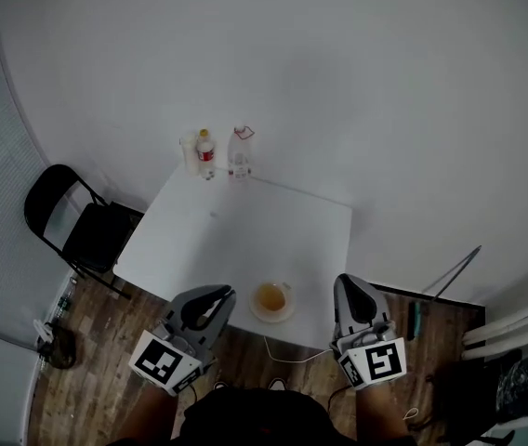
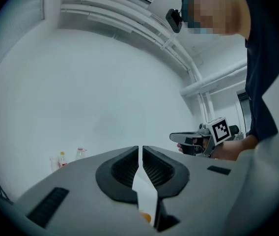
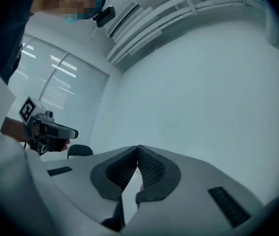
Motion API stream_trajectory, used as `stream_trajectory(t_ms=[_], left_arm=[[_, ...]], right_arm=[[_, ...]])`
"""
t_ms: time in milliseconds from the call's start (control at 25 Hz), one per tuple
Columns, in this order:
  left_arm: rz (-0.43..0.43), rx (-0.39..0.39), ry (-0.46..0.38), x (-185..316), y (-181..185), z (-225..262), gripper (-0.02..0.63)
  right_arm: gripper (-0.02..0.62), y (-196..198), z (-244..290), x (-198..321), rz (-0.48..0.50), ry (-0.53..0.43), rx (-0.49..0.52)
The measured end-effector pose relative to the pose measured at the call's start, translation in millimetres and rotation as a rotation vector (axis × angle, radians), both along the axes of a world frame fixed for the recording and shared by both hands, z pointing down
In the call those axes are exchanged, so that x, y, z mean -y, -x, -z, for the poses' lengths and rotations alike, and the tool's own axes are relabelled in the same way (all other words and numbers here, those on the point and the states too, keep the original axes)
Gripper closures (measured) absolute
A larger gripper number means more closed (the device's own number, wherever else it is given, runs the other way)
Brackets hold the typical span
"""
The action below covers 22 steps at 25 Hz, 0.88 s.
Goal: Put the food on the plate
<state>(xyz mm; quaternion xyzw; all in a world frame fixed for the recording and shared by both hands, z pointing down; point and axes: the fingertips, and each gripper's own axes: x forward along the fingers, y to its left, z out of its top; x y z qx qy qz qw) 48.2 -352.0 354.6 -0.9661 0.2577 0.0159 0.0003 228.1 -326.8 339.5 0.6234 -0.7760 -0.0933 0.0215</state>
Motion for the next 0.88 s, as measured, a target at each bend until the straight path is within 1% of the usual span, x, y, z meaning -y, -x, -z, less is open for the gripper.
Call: stream_trajectory(t_ms=[320, 880], left_arm=[[-0.035, -0.003, -0.028, -4, -7, 11, 0.563], [-0.025, 0.001, -0.027, 2, -4, 9, 0.563]], right_arm=[[0.574, 0, 9, -10, -0.016, -0.023, 0.003], [0.574, 3, 7, -13, -0.016, -0.019, -0.001]])
